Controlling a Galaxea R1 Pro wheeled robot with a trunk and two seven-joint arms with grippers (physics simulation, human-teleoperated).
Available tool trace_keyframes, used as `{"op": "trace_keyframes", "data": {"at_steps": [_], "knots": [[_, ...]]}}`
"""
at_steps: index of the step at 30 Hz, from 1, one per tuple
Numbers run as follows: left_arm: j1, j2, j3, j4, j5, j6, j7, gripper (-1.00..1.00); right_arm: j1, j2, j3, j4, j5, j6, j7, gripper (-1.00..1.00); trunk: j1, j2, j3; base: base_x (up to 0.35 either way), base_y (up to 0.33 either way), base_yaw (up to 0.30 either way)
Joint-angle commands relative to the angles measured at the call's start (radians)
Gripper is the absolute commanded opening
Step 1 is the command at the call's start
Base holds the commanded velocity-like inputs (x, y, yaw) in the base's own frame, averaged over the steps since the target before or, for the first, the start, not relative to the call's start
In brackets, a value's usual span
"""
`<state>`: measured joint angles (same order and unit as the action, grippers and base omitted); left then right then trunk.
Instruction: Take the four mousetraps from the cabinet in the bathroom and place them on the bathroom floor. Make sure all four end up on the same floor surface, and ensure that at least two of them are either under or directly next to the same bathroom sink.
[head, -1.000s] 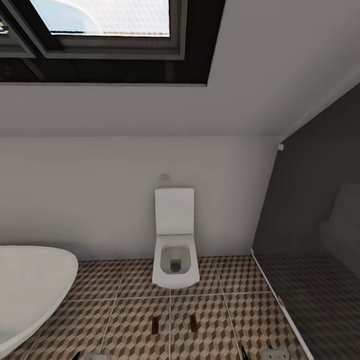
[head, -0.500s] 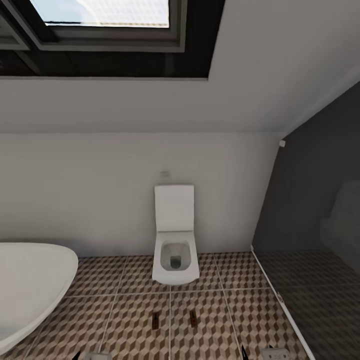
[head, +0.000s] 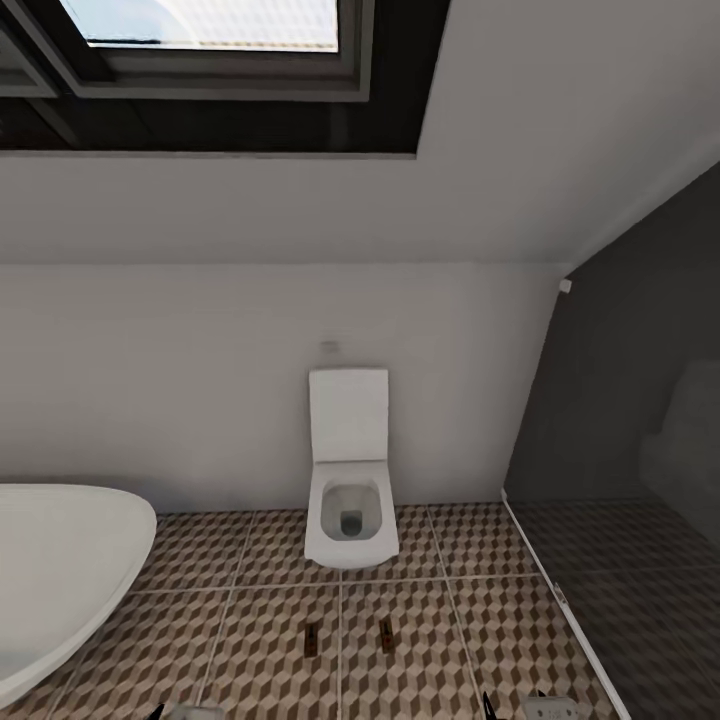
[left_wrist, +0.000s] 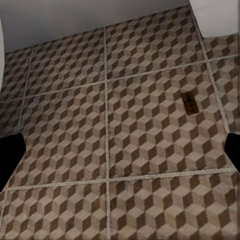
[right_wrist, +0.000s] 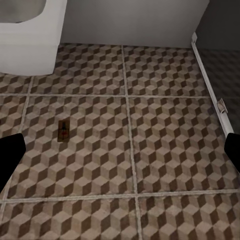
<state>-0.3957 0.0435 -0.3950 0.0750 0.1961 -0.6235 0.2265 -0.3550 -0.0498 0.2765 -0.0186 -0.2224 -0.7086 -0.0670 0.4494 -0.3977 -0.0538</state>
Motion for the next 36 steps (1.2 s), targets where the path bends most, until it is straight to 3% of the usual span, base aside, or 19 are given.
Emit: {"op": "trace_keyframes", "data": {"at_steps": [1,8,9,14,15,19,24,31,36], "knots": [[-0.002,-0.005,-0.008,0.003,0.006,0.010,0.001,1.00,-0.001,0.000,0.009,0.000,-0.003,-0.002,-0.007,1.00,0.001,-0.002,-0.002,0.000,0.000,0.000],[-0.002,-0.024,-0.008,0.003,0.006,0.147,0.002,1.00,-0.001,0.002,0.008,-0.001,-0.003,0.032,-0.008,1.00,0.001,-0.002,-0.002,0.000,0.000,0.000],[-0.002,-0.028,-0.008,0.003,0.006,0.201,0.003,1.00,-0.001,0.002,0.007,-0.002,-0.004,0.071,-0.008,1.00,0.001,-0.002,-0.002,0.000,0.000,0.000],[-0.002,-0.035,-0.008,0.002,0.006,0.328,0.000,1.00,-0.001,0.001,0.003,-0.005,-0.006,0.223,-0.004,1.00,0.001,-0.002,-0.002,0.000,0.000,0.000],[-0.002,-0.040,-0.007,0.002,0.006,0.366,-0.001,1.00,-0.001,0.001,0.002,-0.006,-0.007,0.285,-0.003,1.00,0.001,-0.002,-0.002,0.000,0.000,0.000],[-0.002,-0.044,-0.006,0.002,0.007,0.427,0.001,1.00,-0.001,-0.001,-0.001,-0.009,-0.009,0.384,-0.003,1.00,0.001,-0.002,-0.002,0.000,0.000,0.000],[-0.002,-0.040,-0.002,0.002,0.014,0.459,0.004,1.00,-0.001,-0.002,-0.004,-0.010,-0.009,0.422,-0.003,1.00,0.001,-0.002,-0.002,0.000,0.000,0.000],[-0.002,-0.009,0.051,0.002,0.076,0.567,0.005,1.00,-0.001,-0.002,-0.008,-0.009,-0.010,0.489,-0.004,1.00,0.001,-0.002,-0.002,0.000,0.000,0.000],[-0.002,0.006,0.068,0.002,0.097,0.602,0.005,1.00,-0.001,-0.003,-0.009,-0.011,-0.010,0.557,-0.002,1.00,0.001,-0.002,-0.002,0.000,0.000,0.000]]}}
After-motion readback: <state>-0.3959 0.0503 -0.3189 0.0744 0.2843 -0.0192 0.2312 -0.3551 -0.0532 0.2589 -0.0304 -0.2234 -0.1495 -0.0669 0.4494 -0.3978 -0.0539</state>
